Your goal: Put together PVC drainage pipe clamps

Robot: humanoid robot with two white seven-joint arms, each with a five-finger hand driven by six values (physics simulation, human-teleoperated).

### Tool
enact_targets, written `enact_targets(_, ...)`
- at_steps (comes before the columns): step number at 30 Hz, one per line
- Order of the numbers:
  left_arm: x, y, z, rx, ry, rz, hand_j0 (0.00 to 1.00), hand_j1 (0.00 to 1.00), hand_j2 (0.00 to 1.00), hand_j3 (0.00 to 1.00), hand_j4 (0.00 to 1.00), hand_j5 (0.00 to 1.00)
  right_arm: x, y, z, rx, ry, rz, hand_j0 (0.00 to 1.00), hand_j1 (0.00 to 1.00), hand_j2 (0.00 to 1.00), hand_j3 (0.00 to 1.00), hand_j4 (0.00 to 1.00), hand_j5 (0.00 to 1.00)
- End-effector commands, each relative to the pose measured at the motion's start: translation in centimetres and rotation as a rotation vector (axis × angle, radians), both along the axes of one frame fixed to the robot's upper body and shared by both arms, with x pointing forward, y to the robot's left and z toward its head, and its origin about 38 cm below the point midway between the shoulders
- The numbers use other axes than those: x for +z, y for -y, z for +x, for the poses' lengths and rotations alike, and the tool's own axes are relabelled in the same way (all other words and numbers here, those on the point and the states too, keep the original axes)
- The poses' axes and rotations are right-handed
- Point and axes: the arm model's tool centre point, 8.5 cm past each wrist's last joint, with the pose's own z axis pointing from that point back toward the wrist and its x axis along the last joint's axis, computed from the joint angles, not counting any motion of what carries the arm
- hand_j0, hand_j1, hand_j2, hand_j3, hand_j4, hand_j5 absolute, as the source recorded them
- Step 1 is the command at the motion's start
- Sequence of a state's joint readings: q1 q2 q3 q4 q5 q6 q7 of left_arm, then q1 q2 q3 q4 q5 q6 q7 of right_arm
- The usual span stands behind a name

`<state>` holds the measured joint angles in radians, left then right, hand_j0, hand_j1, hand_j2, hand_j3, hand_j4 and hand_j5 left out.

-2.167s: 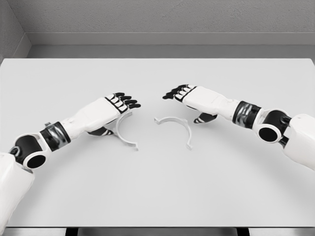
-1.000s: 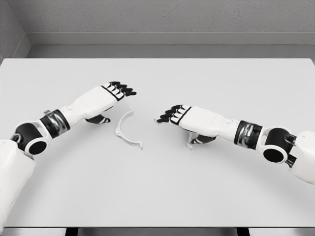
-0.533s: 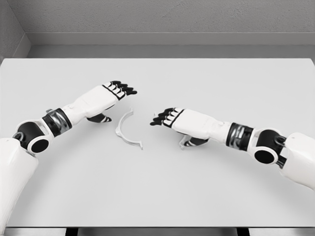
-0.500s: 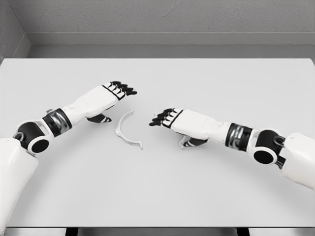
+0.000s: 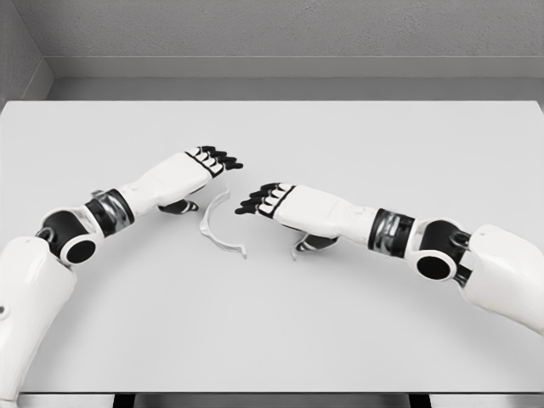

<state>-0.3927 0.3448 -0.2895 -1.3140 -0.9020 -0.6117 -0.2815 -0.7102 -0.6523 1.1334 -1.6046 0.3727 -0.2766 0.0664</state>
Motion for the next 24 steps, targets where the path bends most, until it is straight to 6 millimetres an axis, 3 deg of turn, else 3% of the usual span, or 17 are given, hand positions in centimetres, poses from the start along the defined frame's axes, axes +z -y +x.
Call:
enact_targets(1, -0.1, 0.1, 0.0, -0.003, -0.006, -0.004, 1.00, 1.00, 1.00, 1.00, 1.00, 1.00, 0.1, -0.7, -0.1, 0.006, -0.004, 0.014, 1.00, 1.00, 1.00, 1.00, 1.00, 1.00)
enact_targets(5, -0.2, 0.7, -0.1, -0.012, -0.007, -0.010, 1.00, 1.00, 1.00, 1.00, 1.00, 1.00, 0.5, -0.8, 0.2, 0.002, 0.006, 0.015, 1.00, 1.00, 1.00, 1.00, 1.00, 1.00)
enact_targets(7, -0.1, 0.7, -0.2, -0.014, -0.004, -0.010, 1.00, 1.00, 1.00, 1.00, 1.00, 1.00, 0.5, -0.1, 0.2, -0.004, 0.008, 0.010, 1.00, 1.00, 1.00, 1.00, 1.00, 1.00)
enact_targets(8, 0.1, 0.6, -0.2, -0.014, 0.001, -0.010, 1.00, 1.00, 1.00, 1.00, 1.00, 1.00, 0.8, 1.1, 0.2, -0.018, 0.015, 0.004, 1.00, 1.00, 1.00, 1.00, 1.00, 1.00)
enact_targets(10, 0.3, 0.5, -0.4, -0.016, 0.010, -0.011, 1.00, 1.00, 1.00, 1.00, 1.00, 1.00, 2.4, 4.4, 0.2, -0.061, 0.051, -0.005, 1.00, 1.00, 1.00, 1.00, 1.00, 1.00)
enact_targets(12, 0.8, 0.9, -0.7, -0.029, 0.027, -0.015, 1.00, 1.00, 1.00, 1.00, 1.00, 1.00, 4.4, 9.2, -0.2, -0.132, 0.094, -0.032, 1.00, 1.00, 1.00, 1.00, 1.00, 1.00)
enact_targets(14, 0.9, 0.9, -0.7, -0.031, 0.028, -0.015, 1.00, 1.00, 1.00, 1.00, 1.00, 1.00, 7.6, 15.7, -1.3, -0.191, 0.150, -0.036, 1.00, 1.00, 1.00, 1.00, 1.00, 1.00)
enact_targets(15, 1.1, 1.2, -0.9, -0.039, 0.034, -0.018, 1.00, 1.00, 1.00, 1.00, 1.00, 1.00, 10.3, 19.2, -1.9, -0.217, 0.157, 0.039, 1.00, 1.00, 1.00, 1.00, 1.00, 1.00)
enact_targets(16, 1.2, 1.2, -0.9, -0.041, 0.038, -0.018, 1.00, 1.00, 1.00, 1.00, 1.00, 1.00, 11.9, 20.6, -2.1, -0.224, 0.184, 0.086, 1.00, 1.00, 1.00, 1.00, 1.00, 1.00)
enact_targets(17, 1.1, 1.2, -1.0, -0.041, 0.037, -0.021, 1.00, 1.00, 1.00, 1.00, 1.00, 1.00, 12.5, 21.0, -2.0, -0.210, 0.182, 0.057, 1.00, 1.00, 1.00, 1.00, 1.00, 1.00)
enact_targets(20, 1.3, 1.4, -1.2, -0.046, 0.043, -0.022, 1.00, 1.00, 1.00, 1.00, 1.00, 1.00, 10.8, 17.7, -1.7, -0.113, 0.085, 0.025, 1.00, 1.00, 1.00, 1.00, 1.00, 1.00)
enact_targets(24, 1.2, 1.7, -1.3, -0.049, 0.041, -0.030, 1.00, 1.00, 1.00, 1.00, 1.00, 1.00, 9.2, 16.2, -2.0, -0.070, 0.036, 0.014, 1.00, 1.00, 1.00, 1.00, 1.00, 1.00)
